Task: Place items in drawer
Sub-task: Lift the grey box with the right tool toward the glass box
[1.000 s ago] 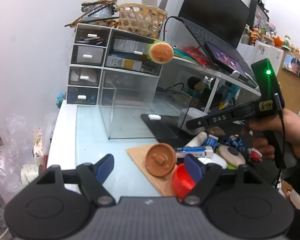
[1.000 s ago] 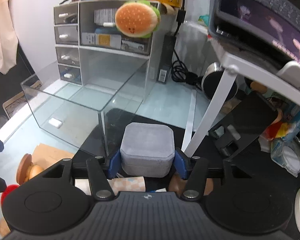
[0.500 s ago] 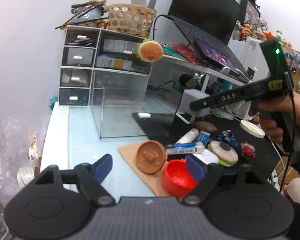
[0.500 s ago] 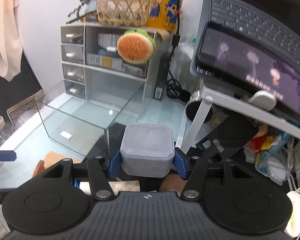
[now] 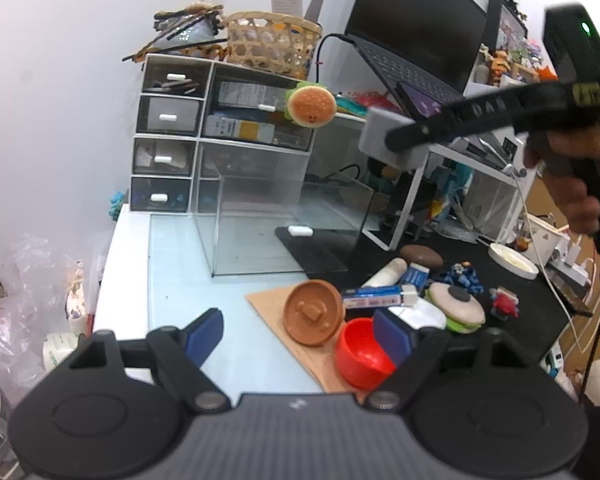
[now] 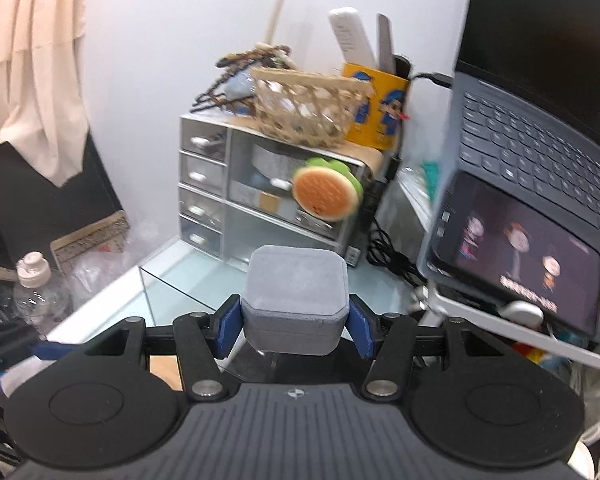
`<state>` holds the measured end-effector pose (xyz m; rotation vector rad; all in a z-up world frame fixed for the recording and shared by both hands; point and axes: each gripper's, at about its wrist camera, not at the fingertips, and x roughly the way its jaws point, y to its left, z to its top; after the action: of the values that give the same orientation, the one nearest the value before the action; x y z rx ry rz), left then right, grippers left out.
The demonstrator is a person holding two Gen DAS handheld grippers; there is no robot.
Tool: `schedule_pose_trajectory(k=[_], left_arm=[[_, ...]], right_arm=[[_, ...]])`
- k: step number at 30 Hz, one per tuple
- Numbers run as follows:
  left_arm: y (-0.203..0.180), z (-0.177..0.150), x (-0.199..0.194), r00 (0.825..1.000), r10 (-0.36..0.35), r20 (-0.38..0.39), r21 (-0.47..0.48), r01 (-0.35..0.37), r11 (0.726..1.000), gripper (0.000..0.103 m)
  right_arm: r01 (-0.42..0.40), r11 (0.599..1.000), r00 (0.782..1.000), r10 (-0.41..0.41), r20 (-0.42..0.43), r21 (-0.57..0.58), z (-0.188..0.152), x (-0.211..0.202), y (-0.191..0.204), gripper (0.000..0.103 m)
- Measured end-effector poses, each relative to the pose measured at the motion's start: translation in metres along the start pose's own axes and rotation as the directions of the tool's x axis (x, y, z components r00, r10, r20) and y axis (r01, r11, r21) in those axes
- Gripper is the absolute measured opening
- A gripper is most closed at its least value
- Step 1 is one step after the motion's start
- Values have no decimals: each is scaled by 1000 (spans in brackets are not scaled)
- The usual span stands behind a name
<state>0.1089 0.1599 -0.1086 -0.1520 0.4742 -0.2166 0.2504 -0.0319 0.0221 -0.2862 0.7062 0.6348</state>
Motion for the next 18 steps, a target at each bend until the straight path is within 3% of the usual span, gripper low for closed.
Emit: schedule_pose_trajectory(k=[11,18], left_arm=[[29,7,-7,999,38,38,-106,-34,994,85],[36,4,-4,998,57,28,-116,-53,992,85]], right_arm=[[-61,998,998,61,-35,18,28,40,22,59],[-108,994,989,108,-97,10,38,66,32,59]])
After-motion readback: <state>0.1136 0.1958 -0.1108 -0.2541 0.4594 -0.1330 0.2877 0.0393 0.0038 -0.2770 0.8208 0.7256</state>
